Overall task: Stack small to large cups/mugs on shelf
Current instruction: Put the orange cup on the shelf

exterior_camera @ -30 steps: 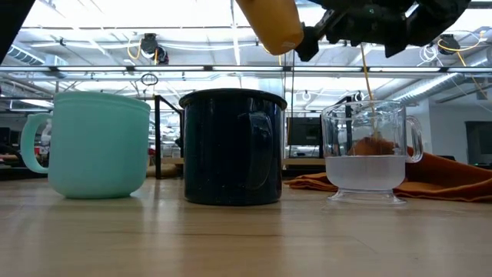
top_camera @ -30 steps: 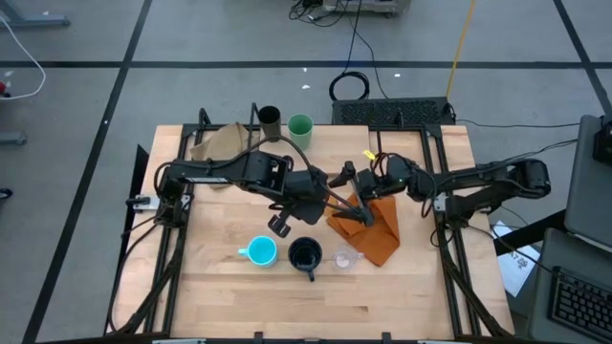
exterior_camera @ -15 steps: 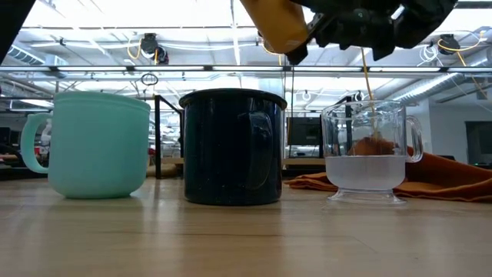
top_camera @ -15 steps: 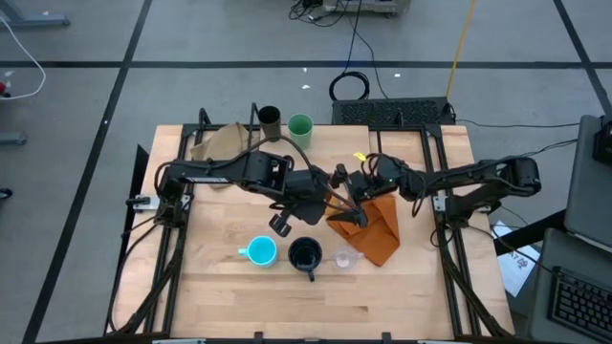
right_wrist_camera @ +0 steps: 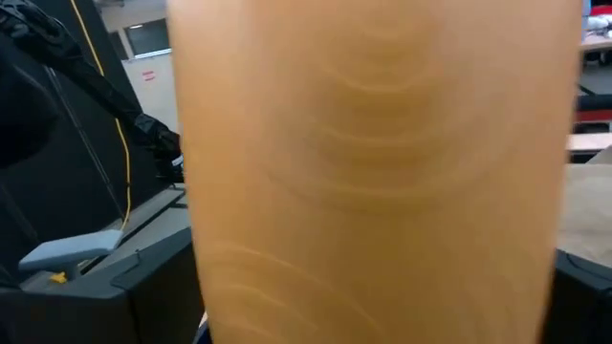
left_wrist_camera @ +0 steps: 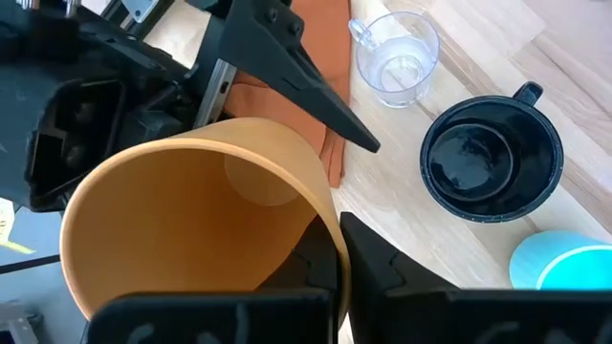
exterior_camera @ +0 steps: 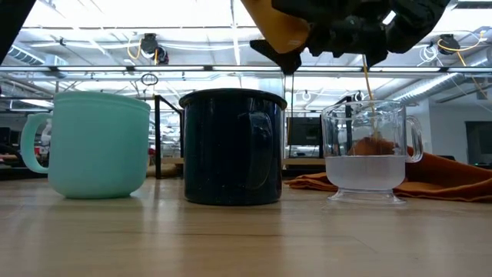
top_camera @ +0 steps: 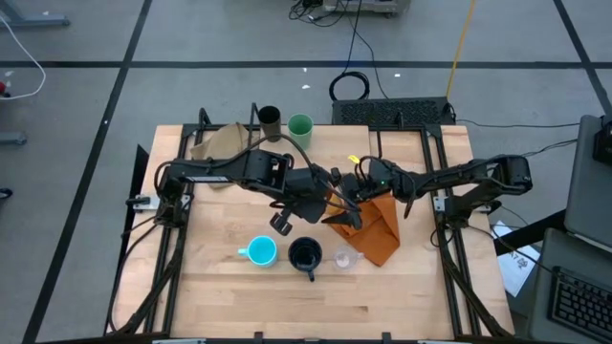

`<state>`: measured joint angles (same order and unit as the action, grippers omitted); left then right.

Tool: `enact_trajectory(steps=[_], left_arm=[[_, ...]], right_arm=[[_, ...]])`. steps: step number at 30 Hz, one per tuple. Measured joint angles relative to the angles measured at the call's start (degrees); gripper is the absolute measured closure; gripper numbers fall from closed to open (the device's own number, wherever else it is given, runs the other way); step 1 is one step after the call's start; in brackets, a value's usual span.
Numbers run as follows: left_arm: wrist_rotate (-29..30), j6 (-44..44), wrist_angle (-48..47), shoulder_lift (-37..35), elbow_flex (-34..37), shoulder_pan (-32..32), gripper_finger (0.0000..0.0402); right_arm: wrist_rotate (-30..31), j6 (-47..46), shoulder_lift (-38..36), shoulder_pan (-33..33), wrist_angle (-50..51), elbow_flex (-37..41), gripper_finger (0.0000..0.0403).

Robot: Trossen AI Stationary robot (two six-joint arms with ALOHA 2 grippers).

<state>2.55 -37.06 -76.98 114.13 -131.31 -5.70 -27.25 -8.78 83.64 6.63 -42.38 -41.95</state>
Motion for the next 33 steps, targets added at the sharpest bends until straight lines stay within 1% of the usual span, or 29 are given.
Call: enact_trajectory(steps=[4, 10, 20, 28, 33], left_arm=[[0.0, 0.1, 0.3, 0.0, 0.0, 0.0, 0.0401], [0.0, 0.7, 0.2, 0.0, 0.0, 0.0, 0.0401], [0.3, 1.1, 0.2, -0.1, 0.0, 0.0, 0.0399], [2.0, 1.4, 0.5, -0.1, 0.0, 0.0, 0.0383], [2.2, 1.6, 0.5, -0.1, 0.0, 0.0, 0.0391]], right_arm=[[0.0, -1.1, 0.0, 0.0, -2.3, 0.0, 0.0042], [0.3, -1.0, 0.0, 0.0, -2.4, 0.0, 0.0117], [0.3, -0.9, 0.0, 0.0, -2.5, 0.0, 0.0118], [0.4, -0.9, 0.0, 0.0, -2.9, 0.0, 0.0118], [0.4, -0.5, 0.0, 0.0, -3.0, 0.0, 0.0118]])
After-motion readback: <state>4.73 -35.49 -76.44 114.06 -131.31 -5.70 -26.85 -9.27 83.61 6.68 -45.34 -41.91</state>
